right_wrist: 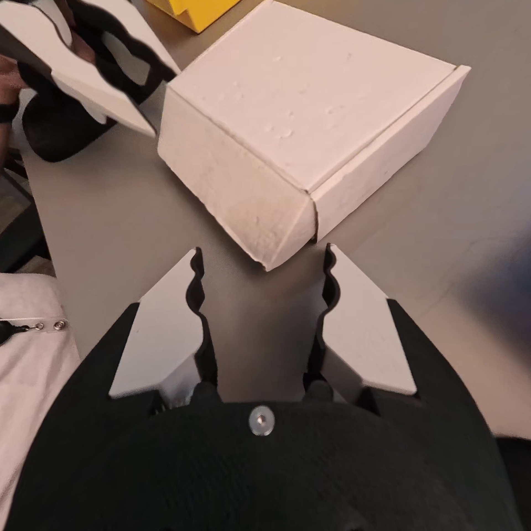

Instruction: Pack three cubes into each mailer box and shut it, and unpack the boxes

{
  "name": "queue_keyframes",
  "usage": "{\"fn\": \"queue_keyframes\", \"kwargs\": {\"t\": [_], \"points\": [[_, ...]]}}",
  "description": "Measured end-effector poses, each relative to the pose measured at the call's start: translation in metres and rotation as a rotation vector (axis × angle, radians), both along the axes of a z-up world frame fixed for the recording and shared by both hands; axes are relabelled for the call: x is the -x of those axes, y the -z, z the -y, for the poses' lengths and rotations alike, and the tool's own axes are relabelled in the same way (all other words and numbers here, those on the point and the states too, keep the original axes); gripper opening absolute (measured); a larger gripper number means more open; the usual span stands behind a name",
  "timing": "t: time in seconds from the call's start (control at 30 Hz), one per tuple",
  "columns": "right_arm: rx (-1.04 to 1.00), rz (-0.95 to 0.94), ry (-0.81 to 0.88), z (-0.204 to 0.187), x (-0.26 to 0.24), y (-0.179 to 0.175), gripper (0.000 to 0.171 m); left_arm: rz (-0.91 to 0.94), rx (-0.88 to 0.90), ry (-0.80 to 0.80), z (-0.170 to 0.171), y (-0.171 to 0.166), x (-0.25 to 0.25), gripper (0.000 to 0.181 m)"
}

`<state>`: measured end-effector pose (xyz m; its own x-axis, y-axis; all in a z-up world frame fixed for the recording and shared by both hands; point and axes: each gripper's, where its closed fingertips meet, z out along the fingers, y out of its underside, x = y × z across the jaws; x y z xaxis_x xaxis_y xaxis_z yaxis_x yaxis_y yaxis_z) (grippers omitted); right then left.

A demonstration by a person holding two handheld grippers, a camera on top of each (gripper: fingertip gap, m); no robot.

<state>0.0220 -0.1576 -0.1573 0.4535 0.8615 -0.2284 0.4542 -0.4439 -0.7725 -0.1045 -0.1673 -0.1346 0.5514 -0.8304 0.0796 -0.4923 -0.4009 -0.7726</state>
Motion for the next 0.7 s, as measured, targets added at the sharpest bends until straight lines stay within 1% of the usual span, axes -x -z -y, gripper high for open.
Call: {"fn": "queue_keyframes", "kwargs": {"t": [0.1, 0.17, 0.3, 0.4, 0.5, 0.57, 0.7], "points": [[-0.150, 0.049, 0.028, -0.005, -0.009, -0.003, 0.085, -0.056, -0.095, -0.063, 0.001, -0.002, 0.016, 0.046], [-0.232, 0.070, 0.046, -0.007, -0.012, -0.004, 0.084, -0.128, -0.163, -0.059, 0.008, 0.001, 0.021, 0.047], [-0.346, 0.149, 0.051, -0.009, -0.011, -0.002, 0.068, -0.286, -0.290, -0.049, 0.009, 0.012, 0.017, 0.050], [-0.433, 0.167, 0.062, -0.011, -0.003, -0.010, 0.046, -0.376, -0.348, -0.049, 0.004, 0.020, 0.009, 0.050], [-0.483, 0.177, 0.090, -0.009, 0.002, -0.017, 0.042, -0.422, -0.421, -0.075, -0.003, 0.018, 0.005, 0.046], [-0.497, 0.205, 0.108, -0.008, 0.002, -0.018, 0.041, -0.431, -0.436, -0.093, -0.003, 0.017, 0.003, 0.048], [-0.494, 0.228, 0.133, 0.001, 0.003, -0.023, 0.041, -0.387, -0.373, -0.122, 0.003, 0.018, 0.000, 0.046]]}}
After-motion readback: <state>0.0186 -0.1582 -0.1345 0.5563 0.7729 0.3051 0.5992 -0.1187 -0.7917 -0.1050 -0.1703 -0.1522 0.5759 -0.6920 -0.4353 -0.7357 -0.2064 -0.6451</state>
